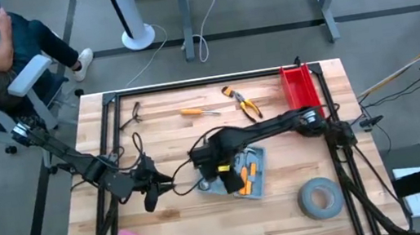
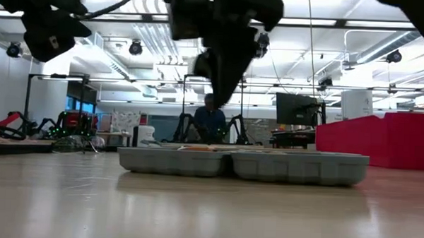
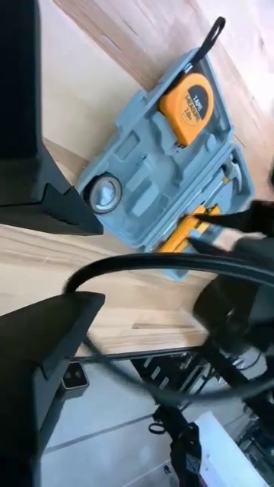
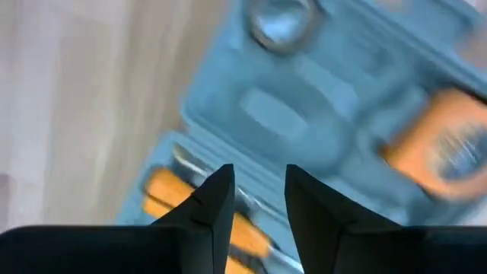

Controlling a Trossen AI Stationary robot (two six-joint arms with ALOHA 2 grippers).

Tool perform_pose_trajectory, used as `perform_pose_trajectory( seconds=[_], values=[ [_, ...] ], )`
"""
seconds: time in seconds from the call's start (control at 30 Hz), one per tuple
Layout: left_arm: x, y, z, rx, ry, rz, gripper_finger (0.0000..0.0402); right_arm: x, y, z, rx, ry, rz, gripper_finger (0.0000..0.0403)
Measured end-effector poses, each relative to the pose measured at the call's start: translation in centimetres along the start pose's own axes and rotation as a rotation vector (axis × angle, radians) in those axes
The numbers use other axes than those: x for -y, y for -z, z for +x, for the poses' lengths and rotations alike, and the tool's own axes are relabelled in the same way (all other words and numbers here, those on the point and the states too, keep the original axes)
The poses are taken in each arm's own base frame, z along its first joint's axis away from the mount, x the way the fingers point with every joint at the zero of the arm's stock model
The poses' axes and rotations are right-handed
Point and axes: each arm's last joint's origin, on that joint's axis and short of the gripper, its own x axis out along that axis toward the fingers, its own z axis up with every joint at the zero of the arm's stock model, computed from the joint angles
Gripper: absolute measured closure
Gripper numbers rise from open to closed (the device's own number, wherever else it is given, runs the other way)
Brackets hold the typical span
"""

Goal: Prefit tool cases
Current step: Remove the yellow hammer from the pre-fit tool case

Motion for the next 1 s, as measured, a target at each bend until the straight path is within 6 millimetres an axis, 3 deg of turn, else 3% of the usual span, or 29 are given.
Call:
perform_pose_trajectory(
  seconds=[0.4,0.63,1.0],
  values=[
    [-0.1,0.2,0.1,-0.026,-0.002,0.030,0.0264,-0.7,7.1,-3.9,0.197,0.093,0.233,0.0325],
    [0.1,0.1,0.6,-0.006,0.001,0.027,0.0264,-0.9,10.9,-3.4,0.223,0.128,0.351,0.0325],
    [0.1,-1.2,2.7,0.009,-0.050,0.044,0.0264,-1.0,14.0,-0.9,0.207,0.117,0.494,0.0310]
  ],
)
